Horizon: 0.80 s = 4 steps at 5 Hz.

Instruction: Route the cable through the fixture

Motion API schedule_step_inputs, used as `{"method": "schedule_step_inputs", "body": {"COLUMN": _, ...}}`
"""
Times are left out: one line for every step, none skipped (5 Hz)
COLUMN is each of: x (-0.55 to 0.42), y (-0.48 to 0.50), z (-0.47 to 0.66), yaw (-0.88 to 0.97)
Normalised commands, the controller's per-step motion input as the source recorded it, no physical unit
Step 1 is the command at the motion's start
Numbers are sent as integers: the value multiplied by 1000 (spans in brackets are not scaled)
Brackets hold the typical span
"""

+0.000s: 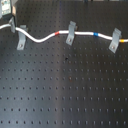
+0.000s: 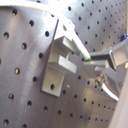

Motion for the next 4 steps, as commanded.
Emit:
{"method": "schedule_step_inputs", "body": {"x": -173, "y": -239, "z": 197, "yaw": -114}}
{"method": "schedule_step_inputs", "body": {"x": -141, "y": -268, "z": 228, "yaw": -231}}
{"method": "schedule_step_inputs", "body": {"x": -112, "y": -77, "z": 110, "yaw": -106}}
{"method": "schedule_step_inputs", "body": {"x": -123, "y": -118, "z": 58, "yaw": -40}}
